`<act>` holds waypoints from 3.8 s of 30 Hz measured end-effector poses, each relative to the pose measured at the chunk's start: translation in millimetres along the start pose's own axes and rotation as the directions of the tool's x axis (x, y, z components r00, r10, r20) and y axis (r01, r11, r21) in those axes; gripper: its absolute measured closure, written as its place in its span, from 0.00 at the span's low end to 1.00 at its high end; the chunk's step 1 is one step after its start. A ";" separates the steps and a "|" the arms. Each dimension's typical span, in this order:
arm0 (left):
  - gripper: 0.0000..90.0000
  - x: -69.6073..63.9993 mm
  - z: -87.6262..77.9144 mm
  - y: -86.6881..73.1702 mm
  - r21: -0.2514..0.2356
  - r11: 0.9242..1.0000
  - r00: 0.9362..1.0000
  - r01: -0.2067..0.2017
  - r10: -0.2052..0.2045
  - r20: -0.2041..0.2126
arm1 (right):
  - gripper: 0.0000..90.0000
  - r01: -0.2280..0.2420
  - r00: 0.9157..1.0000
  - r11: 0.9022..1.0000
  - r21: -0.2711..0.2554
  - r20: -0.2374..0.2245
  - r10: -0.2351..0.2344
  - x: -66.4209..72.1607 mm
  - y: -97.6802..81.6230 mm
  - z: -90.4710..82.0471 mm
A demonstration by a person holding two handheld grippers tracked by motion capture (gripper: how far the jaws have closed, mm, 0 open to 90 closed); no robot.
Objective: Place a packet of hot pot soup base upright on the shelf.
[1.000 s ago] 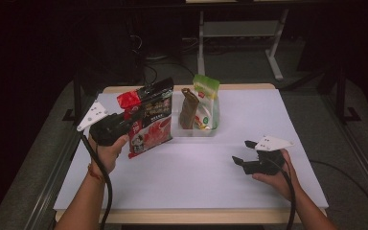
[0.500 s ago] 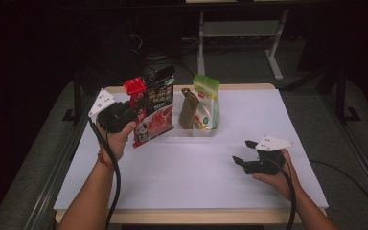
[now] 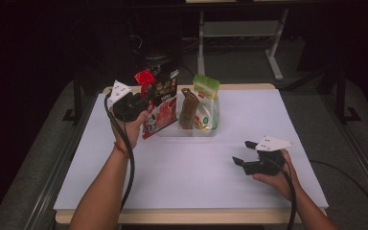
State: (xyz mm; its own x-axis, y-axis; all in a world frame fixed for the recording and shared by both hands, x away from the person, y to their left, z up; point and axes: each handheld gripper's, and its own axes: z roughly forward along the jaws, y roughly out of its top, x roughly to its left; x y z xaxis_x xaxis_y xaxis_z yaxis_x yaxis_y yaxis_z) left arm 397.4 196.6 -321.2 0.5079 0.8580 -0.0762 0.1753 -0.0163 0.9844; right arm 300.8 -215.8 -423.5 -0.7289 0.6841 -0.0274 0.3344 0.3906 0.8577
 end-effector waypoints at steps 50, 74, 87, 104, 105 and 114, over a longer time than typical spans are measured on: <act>0.88 -6.6 73.4 -18.5 -0.141 0.990 0.987 0.019 -0.041 -0.154 | 0.25 0.017 0.992 1.000 0.005 -0.128 -0.016 14.8 -2.2 3.5; 0.82 0.7 56.1 -45.6 -0.033 0.999 1.000 0.002 -0.002 -0.014 | 0.26 0.035 0.989 0.999 0.018 -0.146 -0.032 20.0 -1.8 7.6; 0.73 3.8 69.6 -37.5 0.108 0.993 0.998 -0.050 0.054 -0.041 | 0.26 0.046 0.986 0.998 0.036 -0.159 -0.040 20.8 -2.7 9.8; 0.79 2.3 92.6 -24.5 0.290 0.954 0.996 -0.080 0.090 -0.019 | 0.26 0.063 0.983 0.996 0.065 -0.177 -0.050 21.6 -4.1 12.8; 0.81 2.1 93.1 -23.4 0.301 0.950 0.995 -0.083 0.094 -0.022 | 0.26 0.062 0.983 0.996 0.069 -0.178 -0.049 21.9 -4.2 13.1; 0.88 -0.2 86.3 -26.9 0.190 0.980 0.995 -0.052 0.068 -0.078 | 0.26 0.073 0.980 0.995 0.072 -0.190 -0.058 22.8 -4.6 13.4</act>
State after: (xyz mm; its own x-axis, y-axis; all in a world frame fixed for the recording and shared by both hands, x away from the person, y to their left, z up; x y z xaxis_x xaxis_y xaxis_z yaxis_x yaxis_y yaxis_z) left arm 465.5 152.6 -361.4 0.4512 0.8924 0.0036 0.3056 -0.1583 0.9389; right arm 290.7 -193.7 -435.0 -0.8473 0.5307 0.0215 0.3231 0.4828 0.8140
